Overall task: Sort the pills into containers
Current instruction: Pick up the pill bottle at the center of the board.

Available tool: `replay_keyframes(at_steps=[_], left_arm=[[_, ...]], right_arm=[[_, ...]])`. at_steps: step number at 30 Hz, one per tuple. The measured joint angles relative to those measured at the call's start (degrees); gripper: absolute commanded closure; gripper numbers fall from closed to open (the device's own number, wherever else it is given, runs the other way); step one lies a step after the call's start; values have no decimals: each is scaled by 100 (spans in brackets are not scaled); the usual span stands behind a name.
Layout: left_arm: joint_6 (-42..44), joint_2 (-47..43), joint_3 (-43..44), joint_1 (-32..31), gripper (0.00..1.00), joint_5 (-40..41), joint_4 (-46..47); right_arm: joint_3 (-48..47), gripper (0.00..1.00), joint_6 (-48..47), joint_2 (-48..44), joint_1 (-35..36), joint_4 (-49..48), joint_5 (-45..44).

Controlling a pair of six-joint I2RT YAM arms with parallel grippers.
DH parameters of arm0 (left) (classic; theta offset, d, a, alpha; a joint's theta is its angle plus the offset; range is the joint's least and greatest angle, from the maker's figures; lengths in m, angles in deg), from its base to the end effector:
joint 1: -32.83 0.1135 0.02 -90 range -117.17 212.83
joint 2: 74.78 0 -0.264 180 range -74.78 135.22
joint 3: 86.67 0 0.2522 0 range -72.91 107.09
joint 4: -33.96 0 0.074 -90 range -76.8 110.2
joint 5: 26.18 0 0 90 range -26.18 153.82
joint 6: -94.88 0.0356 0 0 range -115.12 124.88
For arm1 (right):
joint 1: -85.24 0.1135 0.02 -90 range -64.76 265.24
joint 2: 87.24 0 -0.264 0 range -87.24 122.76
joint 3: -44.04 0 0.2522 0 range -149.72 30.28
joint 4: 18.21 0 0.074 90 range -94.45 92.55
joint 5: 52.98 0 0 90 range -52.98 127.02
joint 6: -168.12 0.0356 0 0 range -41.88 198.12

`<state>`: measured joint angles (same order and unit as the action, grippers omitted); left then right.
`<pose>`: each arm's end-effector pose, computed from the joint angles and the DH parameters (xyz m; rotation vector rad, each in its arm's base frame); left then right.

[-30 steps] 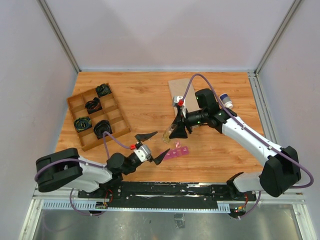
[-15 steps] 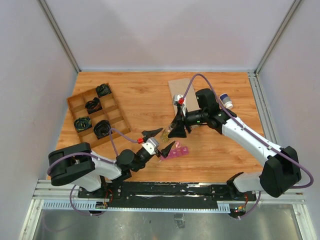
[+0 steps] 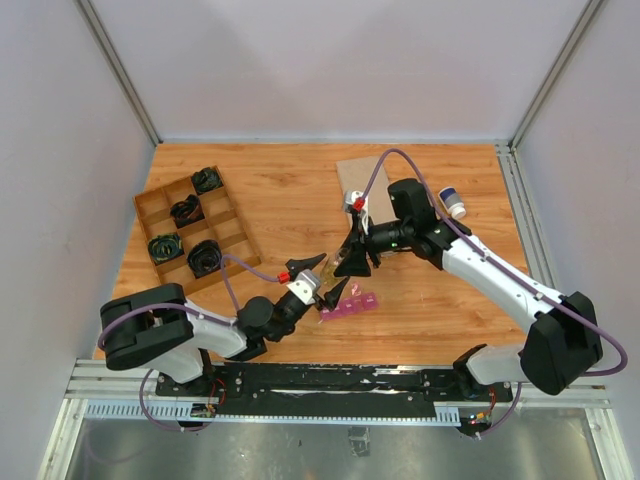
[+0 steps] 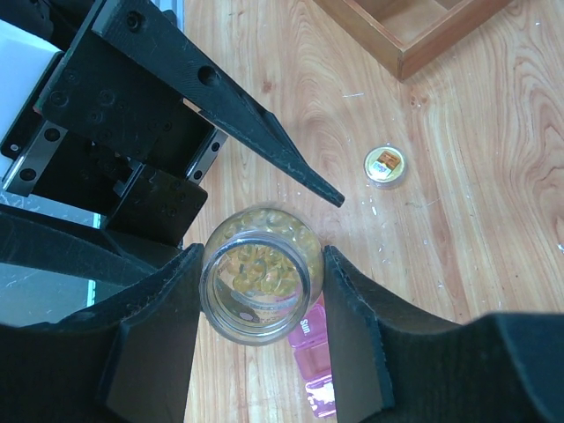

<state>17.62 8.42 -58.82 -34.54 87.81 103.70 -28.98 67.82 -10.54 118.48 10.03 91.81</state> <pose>0.1039 -0.2116 0.1946 0.5696 1.2361 -0.5286 0.2276 0.1839 0.3043 -1.2877 1.6588 1.2478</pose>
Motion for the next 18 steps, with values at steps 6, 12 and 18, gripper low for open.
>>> replay_keyframes(at_steps=[6, 12, 18], left_arm=[[-9, 22, 125, 0, 26, 101, -175], [-33, 33, 164, 0, 29, 188, -313], [-46, 44, 166, 0, 32, 190, -361]], right_arm=[[0, 84, -26, -2, 109, 42, -173], [0, 84, -44, -33, 122, 46, -258], [0, 84, -44, -85, 125, 48, -256]])
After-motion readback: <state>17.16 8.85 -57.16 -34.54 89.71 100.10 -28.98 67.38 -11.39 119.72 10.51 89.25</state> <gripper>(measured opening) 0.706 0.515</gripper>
